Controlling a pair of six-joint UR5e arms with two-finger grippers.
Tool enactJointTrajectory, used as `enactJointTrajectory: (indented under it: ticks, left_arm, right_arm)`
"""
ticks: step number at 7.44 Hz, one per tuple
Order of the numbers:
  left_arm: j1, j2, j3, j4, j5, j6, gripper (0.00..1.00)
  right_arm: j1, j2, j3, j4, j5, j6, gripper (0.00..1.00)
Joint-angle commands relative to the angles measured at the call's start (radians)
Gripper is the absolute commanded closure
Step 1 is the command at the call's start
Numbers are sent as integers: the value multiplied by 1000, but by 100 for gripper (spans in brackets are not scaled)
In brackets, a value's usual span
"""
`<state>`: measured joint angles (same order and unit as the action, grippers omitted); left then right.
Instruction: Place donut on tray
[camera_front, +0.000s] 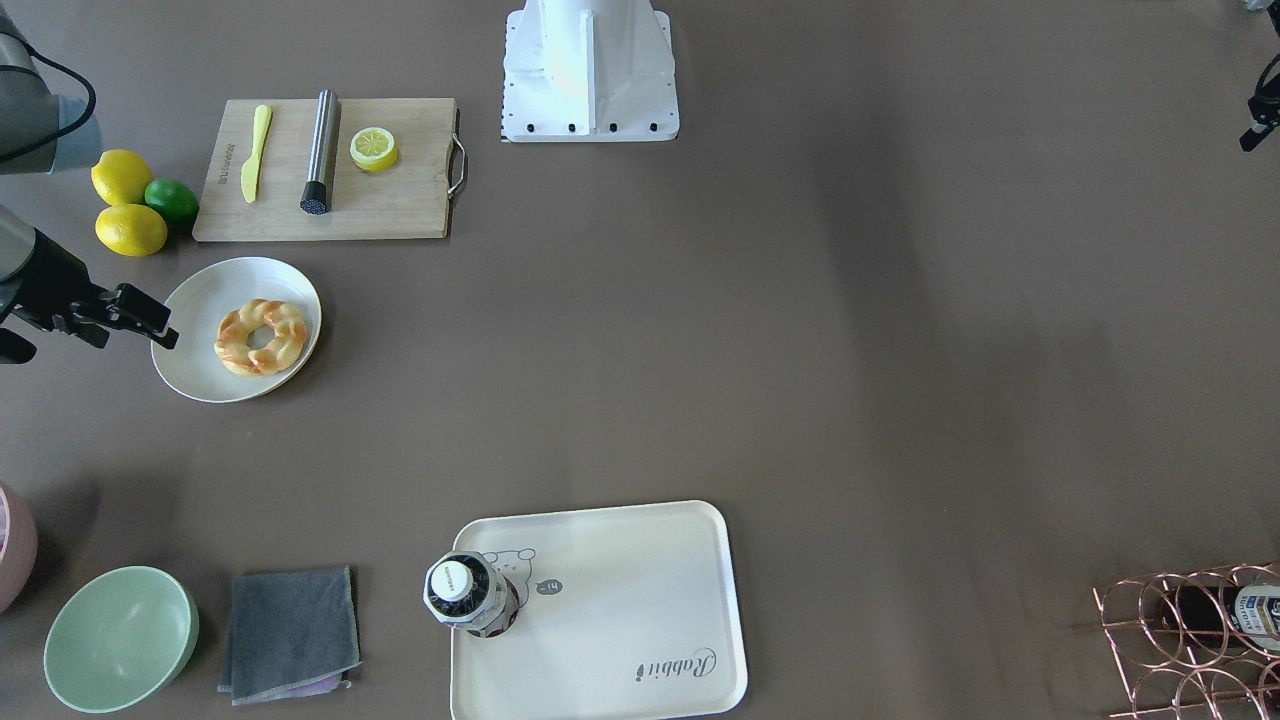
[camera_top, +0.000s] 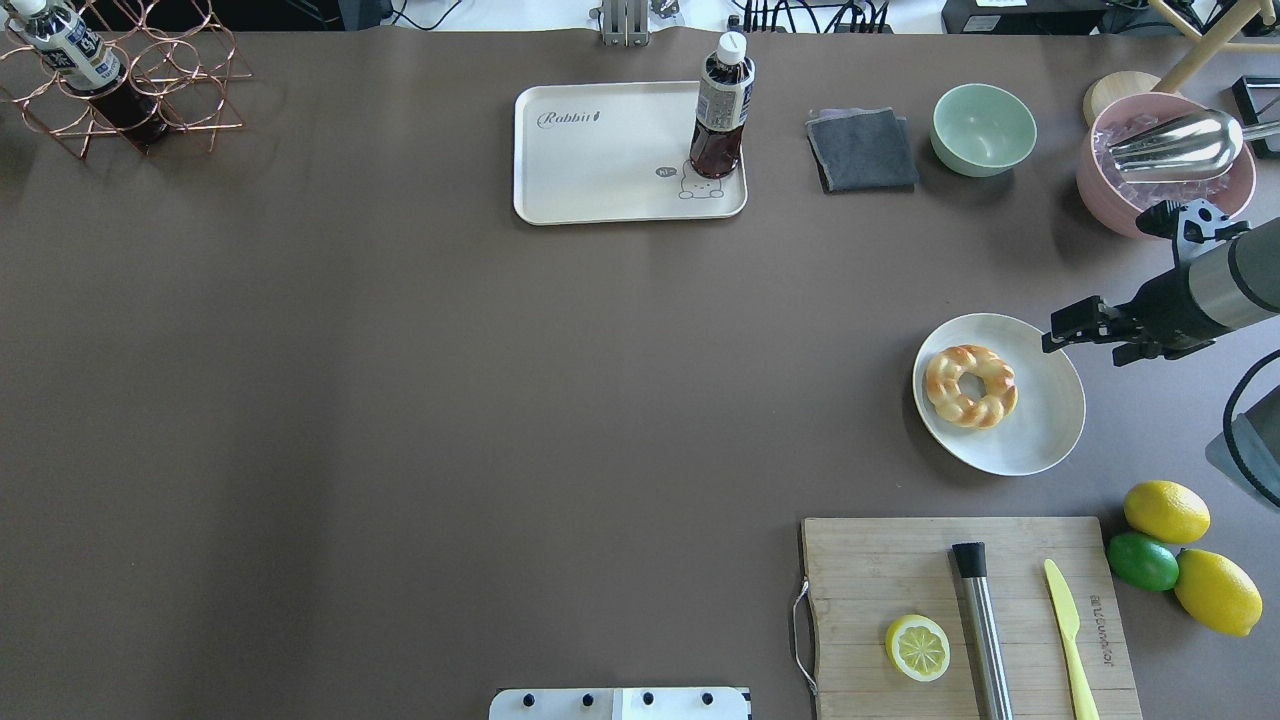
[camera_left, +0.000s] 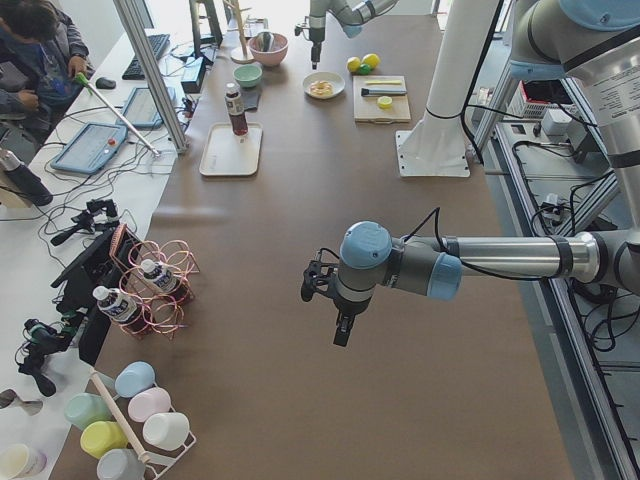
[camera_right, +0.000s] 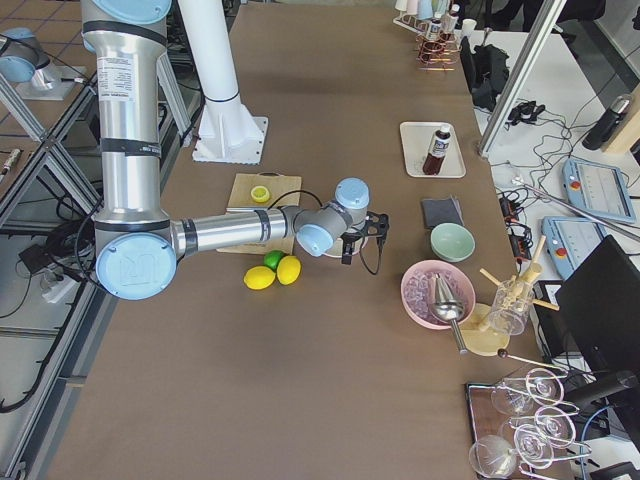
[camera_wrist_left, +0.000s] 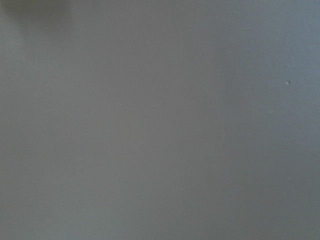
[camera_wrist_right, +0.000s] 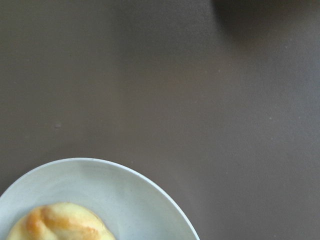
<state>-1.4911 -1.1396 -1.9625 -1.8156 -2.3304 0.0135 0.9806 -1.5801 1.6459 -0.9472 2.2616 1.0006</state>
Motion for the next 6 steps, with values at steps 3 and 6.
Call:
enactJointTrajectory:
  ticks: [3, 6]
  left_arm:
    - [-1, -5, -22, 1, 3, -44, 3]
    - [-1, -5, -29, 1, 3, -46, 3]
  right_arm:
    - [-54, 12, -83, 136, -29, 96, 100]
    - [-65, 14, -58, 134, -40, 96, 100]
